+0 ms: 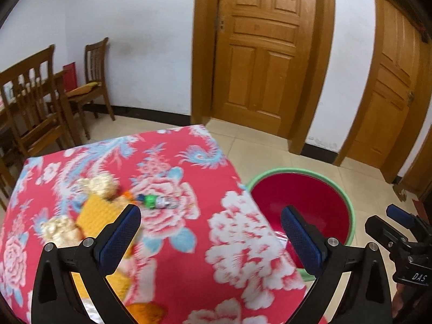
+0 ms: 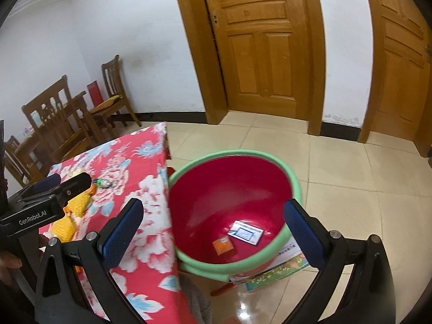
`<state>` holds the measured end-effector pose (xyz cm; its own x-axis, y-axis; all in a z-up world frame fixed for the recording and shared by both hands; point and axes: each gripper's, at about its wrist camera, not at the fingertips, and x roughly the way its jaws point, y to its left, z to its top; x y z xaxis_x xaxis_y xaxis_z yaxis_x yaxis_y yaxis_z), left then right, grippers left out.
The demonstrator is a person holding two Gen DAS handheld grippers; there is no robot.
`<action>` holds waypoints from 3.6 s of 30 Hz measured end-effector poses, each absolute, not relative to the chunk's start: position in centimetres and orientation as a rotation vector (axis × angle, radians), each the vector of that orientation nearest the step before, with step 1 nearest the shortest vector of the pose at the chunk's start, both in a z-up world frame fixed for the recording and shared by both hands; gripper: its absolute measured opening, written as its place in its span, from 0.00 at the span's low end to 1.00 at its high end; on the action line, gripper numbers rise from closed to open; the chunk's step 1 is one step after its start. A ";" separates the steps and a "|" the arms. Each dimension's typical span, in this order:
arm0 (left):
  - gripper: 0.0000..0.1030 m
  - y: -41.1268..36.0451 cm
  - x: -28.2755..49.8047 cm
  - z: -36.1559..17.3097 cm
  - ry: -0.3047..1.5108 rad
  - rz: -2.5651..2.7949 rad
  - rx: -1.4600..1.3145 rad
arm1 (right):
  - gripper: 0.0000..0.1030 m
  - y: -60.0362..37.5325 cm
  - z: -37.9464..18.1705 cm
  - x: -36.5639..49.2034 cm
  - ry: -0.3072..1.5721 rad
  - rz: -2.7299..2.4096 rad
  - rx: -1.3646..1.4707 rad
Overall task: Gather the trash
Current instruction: 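Return both tools to the table above the remaining trash, then grasp the clear plastic bag with the left tool while the right tool grasps the orange wrapper, then carry both items over the red bucket and open both tools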
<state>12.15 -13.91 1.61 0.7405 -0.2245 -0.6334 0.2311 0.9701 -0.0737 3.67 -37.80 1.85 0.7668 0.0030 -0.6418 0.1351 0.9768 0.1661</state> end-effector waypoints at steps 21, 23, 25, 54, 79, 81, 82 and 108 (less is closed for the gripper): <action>1.00 -2.0 9.0 -0.2 0.749 -0.059 -0.040 | 0.99 -29.5 1.7 3.8 0.717 0.084 0.156; 1.00 -1.2 8.7 -0.9 0.764 -0.044 -0.043 | 0.99 -28.9 1.6 3.8 0.723 0.094 0.154; 1.00 -0.4 8.4 -1.5 0.783 -0.032 -0.054 | 0.99 -28.2 1.3 3.8 0.734 0.107 0.147; 0.30 0.8 4.0 -5.4 0.900 -0.187 -0.170 | 0.99 -23.2 -1.3 4.0 0.817 0.194 0.113; 0.30 7.4 3.8 -4.8 0.857 -0.034 -0.287 | 0.87 -13.1 -5.7 6.3 0.960 0.373 -0.064; 0.30 7.5 3.9 -4.9 0.859 -0.033 -0.290 | 0.82 -12.6 -6.0 6.6 0.968 0.385 -0.074; 0.30 7.6 3.9 -5.0 0.859 -0.033 -0.291 | 0.78 -12.4 -6.1 6.6 0.971 0.395 -0.079; 0.30 2.9 6.1 -2.4 0.840 -0.137 -0.220 | 0.14 -17.6 -2.2 6.0 0.868 0.386 0.022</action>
